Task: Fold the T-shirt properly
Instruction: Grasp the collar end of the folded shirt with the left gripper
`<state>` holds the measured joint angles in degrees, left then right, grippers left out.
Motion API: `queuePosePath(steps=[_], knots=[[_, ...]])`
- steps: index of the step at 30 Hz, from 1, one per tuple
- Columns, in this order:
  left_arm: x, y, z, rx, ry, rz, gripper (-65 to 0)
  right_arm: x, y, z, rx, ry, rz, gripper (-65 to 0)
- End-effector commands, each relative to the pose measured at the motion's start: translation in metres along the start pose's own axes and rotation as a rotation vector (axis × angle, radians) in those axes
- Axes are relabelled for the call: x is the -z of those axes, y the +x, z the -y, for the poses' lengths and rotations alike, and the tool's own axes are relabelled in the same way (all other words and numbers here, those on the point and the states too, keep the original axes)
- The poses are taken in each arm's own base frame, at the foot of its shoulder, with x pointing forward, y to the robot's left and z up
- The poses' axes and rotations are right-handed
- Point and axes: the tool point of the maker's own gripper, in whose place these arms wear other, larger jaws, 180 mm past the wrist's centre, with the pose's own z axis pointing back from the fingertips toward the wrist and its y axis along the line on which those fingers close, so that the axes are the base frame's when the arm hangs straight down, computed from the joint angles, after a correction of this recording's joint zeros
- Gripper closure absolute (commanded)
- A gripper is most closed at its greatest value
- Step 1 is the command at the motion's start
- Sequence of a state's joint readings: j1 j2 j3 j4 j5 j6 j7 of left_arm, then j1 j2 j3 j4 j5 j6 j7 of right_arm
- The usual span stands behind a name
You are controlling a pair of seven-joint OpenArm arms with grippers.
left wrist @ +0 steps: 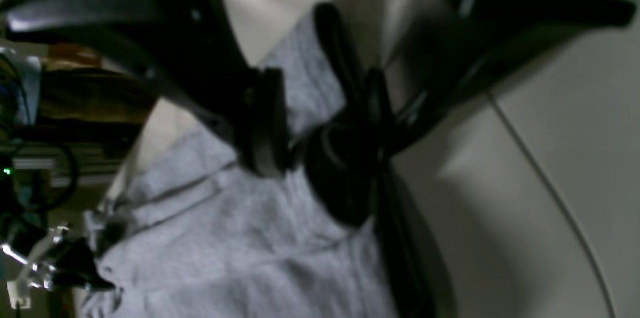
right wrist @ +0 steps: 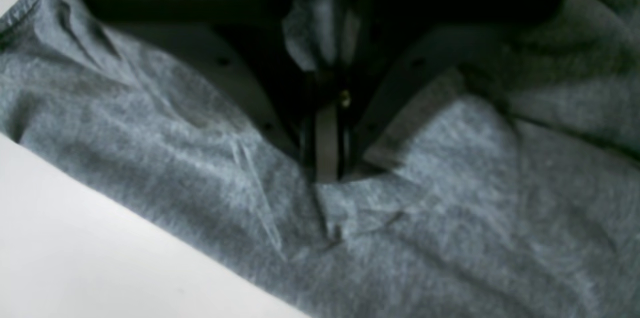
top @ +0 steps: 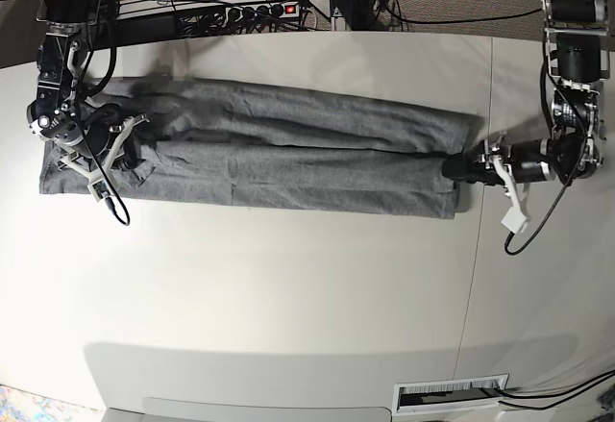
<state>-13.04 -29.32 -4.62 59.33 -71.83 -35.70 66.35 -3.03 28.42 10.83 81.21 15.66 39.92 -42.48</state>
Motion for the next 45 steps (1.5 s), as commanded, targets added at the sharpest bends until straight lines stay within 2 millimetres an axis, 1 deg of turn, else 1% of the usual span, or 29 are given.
queuePosePath(steps=[1,5,11,15,21,25,27,29,32,34,37,39,42,45], knots=[[-0.006,0.014,-0.002,0.038,0.025,0.022,-26.0,-0.004,-0.011,0.01,-0.025,-0.029,-0.067,0.0],[-0.001,0.003,-0.015,0.045,0.103,-0.033,-26.0,-0.004,-0.011,0.01,-0.021,-0.026,-0.063,0.0],[-0.001,-0.003,-0.021,0.056,0.137,-0.066,-26.0,-0.004,-0.008,0.008,-0.011,-0.016,-0.048,0.0],[0.006,-0.011,-0.017,0.039,0.121,-0.072,-26.0,-0.004,-0.007,0.008,-0.009,-0.015,-0.046,0.0],[0.026,-0.022,0.002,-0.003,0.033,-0.068,-26.0,-0.004,-0.007,0.008,-0.009,-0.014,-0.046,0.0],[0.033,-0.024,0.008,-0.009,0.014,-0.068,-25.5,-0.004,-0.008,0.008,-0.009,-0.015,-0.047,0.0],[0.035,-0.024,0.009,-0.009,0.009,-0.066,-21.7,-0.004,-0.007,0.008,-0.009,-0.014,-0.046,0.0],[0.034,-0.023,0.01,0.0,0.006,-0.063,-15.2,-0.004,-0.007,0.008,-0.009,-0.015,-0.046,0.0],[0.034,-0.021,0.013,0.034,-0.008,-0.059,0.0,-0.004,-0.007,0.008,-0.009,-0.015,-0.044,0.0],[0.034,-0.019,0.015,0.049,-0.02,-0.053,0.0,-0.004,-0.007,0.008,-0.009,-0.015,-0.044,0.0],[0.03,-0.01,0.021,0.038,-0.056,-0.016,0.0,-0.004,-0.007,0.008,-0.009,-0.015,-0.044,0.0],[0.023,-0.003,0.028,0.064,-0.105,0.006,0.0,-0.004,-0.007,0.008,-0.009,-0.014,-0.044,0.0],[0.01,0.006,0.036,0.059,-0.157,0.006,0.0,-0.004,-0.005,0.006,0.0,-0.006,-0.034,0.0],[-0.005,0.016,0.034,0.061,-0.162,0.03,0.0,-0.004,-0.001,0.002,0.019,0.014,-0.011,0.0]])
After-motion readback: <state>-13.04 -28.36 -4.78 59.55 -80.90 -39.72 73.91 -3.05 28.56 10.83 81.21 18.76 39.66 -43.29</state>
